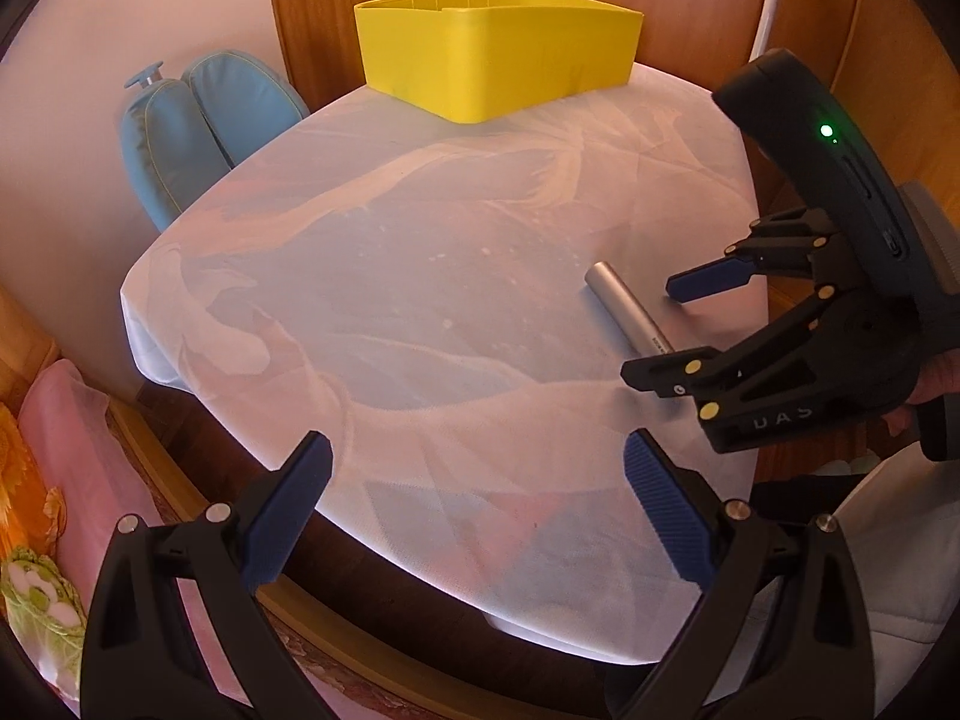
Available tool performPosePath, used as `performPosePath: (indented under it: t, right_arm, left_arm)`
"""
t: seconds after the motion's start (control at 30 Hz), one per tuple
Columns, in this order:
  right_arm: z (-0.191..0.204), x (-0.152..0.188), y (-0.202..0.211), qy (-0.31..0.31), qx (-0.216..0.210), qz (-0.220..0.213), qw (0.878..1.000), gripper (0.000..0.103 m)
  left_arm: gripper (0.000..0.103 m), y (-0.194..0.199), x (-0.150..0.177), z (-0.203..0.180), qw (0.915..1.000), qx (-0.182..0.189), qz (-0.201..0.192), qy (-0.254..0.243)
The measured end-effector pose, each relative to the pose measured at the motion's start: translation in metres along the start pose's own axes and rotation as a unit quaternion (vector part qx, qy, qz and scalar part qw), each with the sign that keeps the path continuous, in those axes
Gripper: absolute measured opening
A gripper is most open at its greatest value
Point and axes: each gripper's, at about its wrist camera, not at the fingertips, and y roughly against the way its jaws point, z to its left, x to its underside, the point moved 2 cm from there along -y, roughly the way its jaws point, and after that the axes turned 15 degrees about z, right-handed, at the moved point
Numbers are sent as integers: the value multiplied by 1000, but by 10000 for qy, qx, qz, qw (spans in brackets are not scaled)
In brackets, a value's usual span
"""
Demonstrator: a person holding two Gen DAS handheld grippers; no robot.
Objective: Organize jewelry
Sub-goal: 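Grasp the silver cylinder with the right gripper and lift it upright, then carry the silver cylinder over the yellow bin with the right gripper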
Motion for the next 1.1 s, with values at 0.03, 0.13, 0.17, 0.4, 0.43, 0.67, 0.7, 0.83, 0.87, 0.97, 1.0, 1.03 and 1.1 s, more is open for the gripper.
performPosePath:
  t: [0.03, 0.13, 0.17, 0.4, 0.43, 0.67, 0.7, 0.83, 0.87, 0.97, 1.0, 1.03, 1.1]
  right_arm:
    - [1, 1, 0, -33, 8, -67, 10000, 69]
    - [1, 4, 1, -56, 132, -121, 9998, 49]
    - [2, 5, 2, -25, 174, -131, 9998, 36]
    - [2, 6, 10, 99, 133, -153, 9997, 18]
    - [1, 7, 14, 110, 123, -187, 9997, 18]
    - [-7, 9, 40, 200, 120, -419, 9989, 18]
    - [-7, 10, 42, 223, 105, -434, 9988, 18]
    - [-8, 9, 55, 410, 30, -530, 9977, 18]
    - [-9, 8, 59, 471, 8, -545, 9974, 18]
    - [-13, 5, 72, 678, 31, -627, 9957, 18]
    - [-16, 3, 77, 709, 20, -678, 9952, 18]
    - [-20, 1, 83, 726, 0, -750, 9945, 18]
    - [-29, -5, 96, 727, -55, -901, 9933, 18]
  left_arm:
    - [95, 0, 1, 1, 10000, 49, -13, 4]
    - [95, 1, 6, 1, 9999, 139, -25, 21]
    - [95, 1, 8, 1, 9999, 143, -27, 13]
    - [95, 10, 14, 10, 9993, 178, -253, 220]
    - [95, 11, 15, 12, 9989, 229, -288, 290]
    - [95, 6, 12, 15, 9977, 370, -340, 454]
    - [95, 5, 11, 14, 9977, 391, -348, 437]
    - [95, 6, 0, 8, 9985, 312, -349, 275]
    - [95, 8, -4, 7, 9989, 237, -357, 214]
    - [95, 20, -20, 5, 9990, -59, -445, -15]
    - [95, 25, -26, 6, 9987, -121, -483, -63]
    - [95, 30, -33, 7, 9985, -158, -521, -93]
    - [95, 40, -49, 11, 9980, -173, -597, -95]
